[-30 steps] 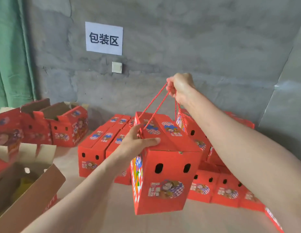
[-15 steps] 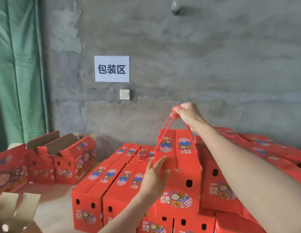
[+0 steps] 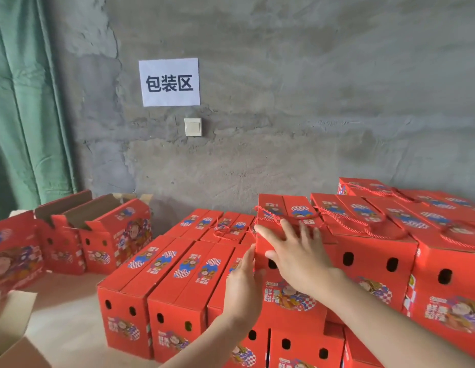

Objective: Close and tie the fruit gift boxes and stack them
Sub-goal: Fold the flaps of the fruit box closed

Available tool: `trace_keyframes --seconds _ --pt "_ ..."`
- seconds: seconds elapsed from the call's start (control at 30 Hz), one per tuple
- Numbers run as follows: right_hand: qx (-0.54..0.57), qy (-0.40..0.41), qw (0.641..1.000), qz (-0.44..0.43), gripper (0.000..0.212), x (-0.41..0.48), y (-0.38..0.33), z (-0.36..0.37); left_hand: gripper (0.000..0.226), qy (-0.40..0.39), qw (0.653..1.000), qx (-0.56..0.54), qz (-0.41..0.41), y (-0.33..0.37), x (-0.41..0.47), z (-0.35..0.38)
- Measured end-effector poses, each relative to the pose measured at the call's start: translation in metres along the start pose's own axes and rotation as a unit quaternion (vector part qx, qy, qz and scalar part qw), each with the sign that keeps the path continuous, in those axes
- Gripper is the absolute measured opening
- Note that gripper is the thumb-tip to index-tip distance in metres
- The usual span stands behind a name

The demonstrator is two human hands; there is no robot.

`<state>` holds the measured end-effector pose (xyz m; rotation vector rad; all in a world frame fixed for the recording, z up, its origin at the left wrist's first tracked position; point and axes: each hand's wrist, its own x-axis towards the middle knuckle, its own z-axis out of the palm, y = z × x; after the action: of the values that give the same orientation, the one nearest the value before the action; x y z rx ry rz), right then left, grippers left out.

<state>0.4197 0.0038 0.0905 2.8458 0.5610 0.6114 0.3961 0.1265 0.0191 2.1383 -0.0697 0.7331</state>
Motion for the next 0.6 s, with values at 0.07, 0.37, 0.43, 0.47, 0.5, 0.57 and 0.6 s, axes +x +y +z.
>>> trace_keyframes --seconds 0.07,0.37,0.43,0.47,0.5,0.57,0.6 --pt "0.000 -0.013 1.000 0.026 0.056 0.012 -0.003 0.003 0.039 -0.044 0.997 0.044 -0.040 0.011 0.018 0.001" --pt "0.059 -0.035 0.995 0.070 0.060 0.016 0.007 0.006 0.048 -0.067 0.984 0.062 -0.150 -0.051 -0.070 -0.121" --pt "0.051 -0.015 0.994 0.094 0.066 0.006 -0.003 0.002 0.039 0.044 0.974 0.118 -0.191 -0.086 -0.092 -0.189" --pt "0.066 0.023 0.993 0.097 0.068 -0.002 -0.015 -0.001 0.036 0.088 0.961 0.157 -0.211 -0.104 -0.101 -0.226" --pt "0.091 0.057 0.991 0.082 0.067 -0.011 -0.032 -0.004 0.034 0.124 0.944 0.197 -0.233 -0.123 -0.112 -0.264" --pt "0.148 0.115 0.982 -0.007 0.058 -0.033 -0.078 -0.012 0.036 0.172 0.907 0.257 -0.285 -0.156 -0.133 -0.331" --pt "0.172 0.096 0.979 -0.046 0.053 -0.046 -0.106 -0.017 0.041 0.175 0.890 0.281 -0.313 -0.170 -0.143 -0.358"
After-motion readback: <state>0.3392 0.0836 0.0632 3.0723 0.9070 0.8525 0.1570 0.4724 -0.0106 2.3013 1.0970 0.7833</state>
